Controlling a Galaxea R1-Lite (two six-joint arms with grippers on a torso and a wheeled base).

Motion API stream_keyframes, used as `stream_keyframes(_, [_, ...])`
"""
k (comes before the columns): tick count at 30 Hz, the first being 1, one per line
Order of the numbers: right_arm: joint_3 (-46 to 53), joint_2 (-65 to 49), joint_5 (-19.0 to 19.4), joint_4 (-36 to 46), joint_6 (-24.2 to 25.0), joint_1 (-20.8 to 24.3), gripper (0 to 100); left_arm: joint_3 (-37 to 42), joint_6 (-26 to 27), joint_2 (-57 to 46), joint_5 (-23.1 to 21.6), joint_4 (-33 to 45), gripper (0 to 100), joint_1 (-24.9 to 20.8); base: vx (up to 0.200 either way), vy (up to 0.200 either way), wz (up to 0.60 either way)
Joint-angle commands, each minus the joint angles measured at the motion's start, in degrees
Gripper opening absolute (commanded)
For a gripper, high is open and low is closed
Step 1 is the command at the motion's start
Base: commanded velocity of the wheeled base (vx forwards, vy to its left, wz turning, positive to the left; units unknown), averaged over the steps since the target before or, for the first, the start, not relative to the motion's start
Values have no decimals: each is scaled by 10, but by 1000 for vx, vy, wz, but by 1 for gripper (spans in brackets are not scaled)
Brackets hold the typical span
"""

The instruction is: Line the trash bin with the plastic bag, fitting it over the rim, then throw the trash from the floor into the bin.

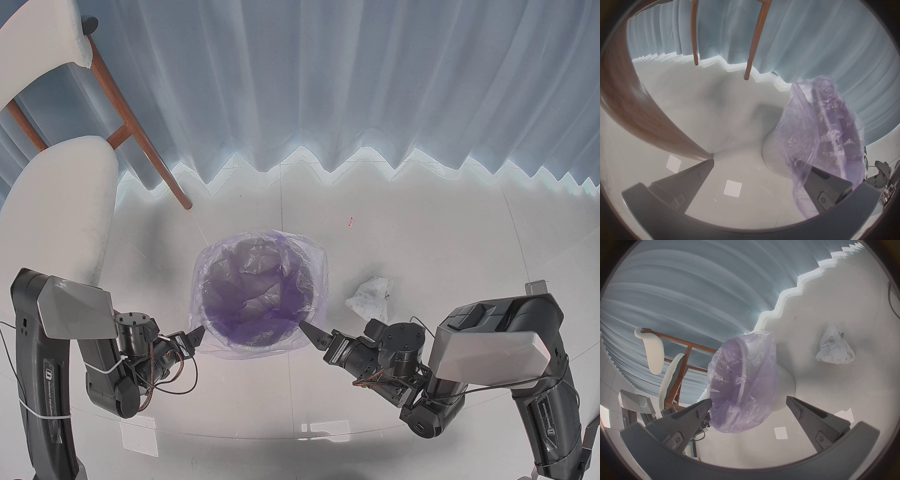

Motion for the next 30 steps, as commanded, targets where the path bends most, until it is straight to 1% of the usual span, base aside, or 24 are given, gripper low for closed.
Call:
stream_keyframes(1, [-6,12,0,-10,0,0,100,-14,-1,18,0,18,100,0,0,0,0])
stream_keyframes(4, [-16,29,-2,-10,-5,0,100,-22,-10,22,0,40,100,1,0,0,0])
stream_keyframes(9, [-24,44,-3,-10,-20,-1,100,-27,-15,29,0,50,100,1,0,0,0])
stream_keyframes(13, [-25,52,-3,-10,-21,-4,100,-28,-16,31,0,53,100,2,0,0,0])
stream_keyframes(19, [-53,83,-3,-10,-45,-24,100,-41,-16,37,1,85,100,4,0,0,0])
stream_keyframes(22, [-55,86,-3,-10,-45,-27,100,-49,-16,37,1,104,100,8,0,0,0])
stream_keyframes(25, [-55,87,-3,-10,-46,-28,100,-54,-15,39,12,118,100,9,0,0,0])
stream_keyframes(28, [-56,87,-3,-10,-46,-27,100,-56,-14,55,21,104,100,6,0,0,0])
stream_keyframes(30, [-57,86,-3,-10,-45,-27,100,-54,-13,63,22,68,100,5,0,0,0])
